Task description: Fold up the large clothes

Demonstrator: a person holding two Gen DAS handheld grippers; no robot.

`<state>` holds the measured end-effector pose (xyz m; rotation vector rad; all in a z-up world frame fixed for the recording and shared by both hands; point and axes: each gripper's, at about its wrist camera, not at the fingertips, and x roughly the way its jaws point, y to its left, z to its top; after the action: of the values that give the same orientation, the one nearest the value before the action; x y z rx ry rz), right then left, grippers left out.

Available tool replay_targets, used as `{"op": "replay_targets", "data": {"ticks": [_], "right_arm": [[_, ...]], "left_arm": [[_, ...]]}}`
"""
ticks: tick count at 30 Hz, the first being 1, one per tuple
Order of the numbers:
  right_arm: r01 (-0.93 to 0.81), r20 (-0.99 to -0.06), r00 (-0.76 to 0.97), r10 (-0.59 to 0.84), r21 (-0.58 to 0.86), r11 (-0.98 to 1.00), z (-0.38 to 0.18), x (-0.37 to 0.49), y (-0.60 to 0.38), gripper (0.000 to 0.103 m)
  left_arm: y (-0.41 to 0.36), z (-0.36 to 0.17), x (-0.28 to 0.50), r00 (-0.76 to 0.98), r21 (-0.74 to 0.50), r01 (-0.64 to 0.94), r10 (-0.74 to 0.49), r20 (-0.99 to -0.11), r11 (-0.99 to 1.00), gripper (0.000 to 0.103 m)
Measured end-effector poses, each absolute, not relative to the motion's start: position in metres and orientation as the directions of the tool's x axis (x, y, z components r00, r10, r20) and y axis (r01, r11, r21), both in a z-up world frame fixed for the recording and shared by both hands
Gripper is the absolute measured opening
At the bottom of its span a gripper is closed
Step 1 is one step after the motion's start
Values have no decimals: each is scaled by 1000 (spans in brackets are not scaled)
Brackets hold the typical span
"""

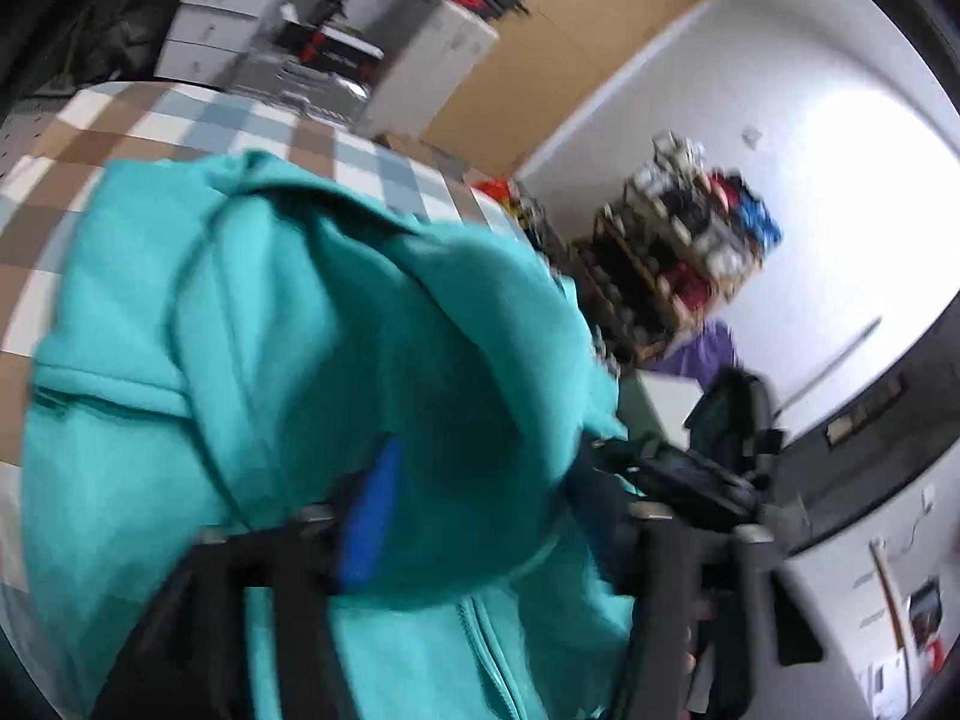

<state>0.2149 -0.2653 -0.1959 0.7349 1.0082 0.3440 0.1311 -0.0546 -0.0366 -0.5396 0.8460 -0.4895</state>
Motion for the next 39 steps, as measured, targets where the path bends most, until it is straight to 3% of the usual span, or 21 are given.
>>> {"op": "replay_targets", "data": {"ticks": [1,2,4,6,10,14,16,19,22,24,27,31,33,35,39], "right_arm": [[68,-653,486,581,691,719,-197,224,-261,25],[71,-670,462,581,681,729,-196,231,-257,6],[48,-676,483,556,655,754,-182,234,-253,5],[-53,-699,571,430,491,870,-141,234,-244,5],[-101,-631,688,358,406,908,-102,221,-261,5],[-14,-817,467,337,374,927,-179,226,-272,6],[-53,-841,441,313,324,945,-193,212,-270,11],[-72,-839,479,256,253,965,-166,192,-272,42],[-132,-787,585,193,142,981,-118,173,-261,44],[-227,-736,627,255,140,964,-86,160,-244,44],[-388,-673,621,402,181,904,-52,151,-184,70],[-484,-750,524,405,129,865,-72,171,-105,68],[-456,-794,538,283,9,890,-89,190,-81,61],[-399,-831,542,124,-125,908,-108,221,-73,47],[-301,-821,564,-82,-297,906,-134,250,-97,47]], "left_arm": [[-46,-37,132,593,-629,165,-586,-553,760,68],[-38,-39,136,599,-639,128,-572,-560,759,69],[-30,-47,143,579,-652,86,-570,-582,753,69],[-29,-54,149,575,-612,48,-523,-629,789,69],[-33,-61,156,582,-555,17,-460,-671,832,69],[-31,-65,159,575,-567,-18,-456,-679,823,69],[-25,-69,156,573,-562,-22,-450,-685,827,69],[-26,-70,154,562,-540,-11,-441,-699,842,69],[-22,-70,152,566,-515,-17,-417,-711,857,69],[-16,-71,150,567,-520,-34,-412,-713,853,69],[-6,-71,149,571,-525,-50,-407,-713,850,69],[8,-68,142,593,-510,-63,-379,-711,858,69],[17,-67,139,596,-512,-69,-376,-709,856,69],[28,-66,135,603,-509,-75,-368,-708,857,69],[41,-67,132,599,-501,-84,-358,-716,861,69]]}}
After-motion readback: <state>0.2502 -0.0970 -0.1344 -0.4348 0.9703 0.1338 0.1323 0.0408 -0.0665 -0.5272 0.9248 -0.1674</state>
